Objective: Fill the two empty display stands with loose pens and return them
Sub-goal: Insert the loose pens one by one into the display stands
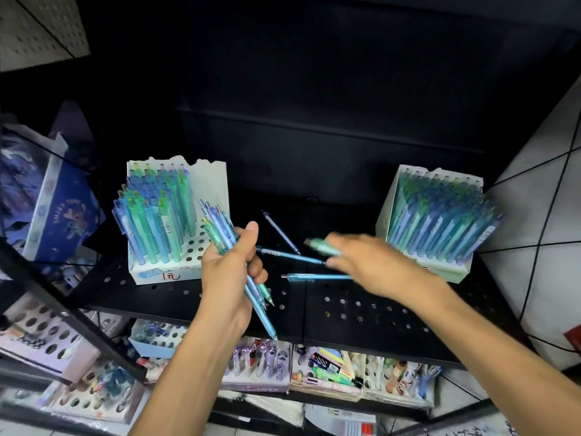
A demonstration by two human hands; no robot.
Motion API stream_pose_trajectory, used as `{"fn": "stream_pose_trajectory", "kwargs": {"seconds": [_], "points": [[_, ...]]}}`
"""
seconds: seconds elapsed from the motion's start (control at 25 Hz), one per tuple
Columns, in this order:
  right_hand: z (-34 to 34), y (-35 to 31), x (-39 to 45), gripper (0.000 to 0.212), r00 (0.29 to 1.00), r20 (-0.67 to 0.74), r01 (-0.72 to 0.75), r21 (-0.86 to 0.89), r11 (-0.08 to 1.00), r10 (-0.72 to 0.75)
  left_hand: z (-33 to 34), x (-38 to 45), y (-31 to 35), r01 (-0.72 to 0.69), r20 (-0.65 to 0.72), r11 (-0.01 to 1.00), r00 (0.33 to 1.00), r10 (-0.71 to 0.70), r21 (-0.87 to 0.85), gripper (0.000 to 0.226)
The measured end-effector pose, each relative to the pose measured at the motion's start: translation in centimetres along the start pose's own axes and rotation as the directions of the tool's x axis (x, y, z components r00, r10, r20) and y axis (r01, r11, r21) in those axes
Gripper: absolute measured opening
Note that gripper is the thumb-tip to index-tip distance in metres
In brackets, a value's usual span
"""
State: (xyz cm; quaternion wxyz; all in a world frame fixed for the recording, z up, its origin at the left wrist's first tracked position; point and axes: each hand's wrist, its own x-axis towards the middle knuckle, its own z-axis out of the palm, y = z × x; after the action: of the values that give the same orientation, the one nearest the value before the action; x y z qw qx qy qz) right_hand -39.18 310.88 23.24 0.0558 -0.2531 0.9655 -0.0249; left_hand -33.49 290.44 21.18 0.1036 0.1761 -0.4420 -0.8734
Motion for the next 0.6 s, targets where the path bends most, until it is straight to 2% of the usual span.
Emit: {"fn": "stream_pose_trajectory", "kwargs": {"seconds": [0.08, 0.12, 0.32, 0.48, 0.6], "points": [[2.2, -1.3, 0.0, 0.037, 0.98, 0.15, 0.14, -0.043, 0.989, -0.132, -0.2, -0.1, 0.1, 0.002, -0.007, 1.0, 1.0, -0.002, 0.011, 0.029], [2.6, -1.6, 0.0, 0.037, 0.976, 0.164, 0.154, -0.06, 0.986, -0.143, -0.4, -0.1, 0.2, -0.002, -0.011, 1.0, 1.0, 0.002, 0.018, 0.029], [1.5, -2.4, 3.7, 0.028, 0.982, -0.11, 0.149, -0.057, 0.987, -0.155, -0.9, -0.1, 0.6, -0.023, -0.057, 1.0, 0.998, 0.024, 0.011, 0.031], [3.7, -5.4, 6.8, 0.032, 0.986, -0.006, 0.164, -0.191, 0.968, -0.168, -1.2, -0.4, 0.7, -0.037, -0.065, 0.999, 0.997, 0.039, 0.034, 0.033], [3.5, -5.4, 8.1, 0.03, 0.99, -0.121, 0.055, -0.166, 0.985, -0.076, -2.0, -0.2, 1.3, -0.043, -0.097, 0.999, 0.994, 0.046, 0.031, 0.031]]}}
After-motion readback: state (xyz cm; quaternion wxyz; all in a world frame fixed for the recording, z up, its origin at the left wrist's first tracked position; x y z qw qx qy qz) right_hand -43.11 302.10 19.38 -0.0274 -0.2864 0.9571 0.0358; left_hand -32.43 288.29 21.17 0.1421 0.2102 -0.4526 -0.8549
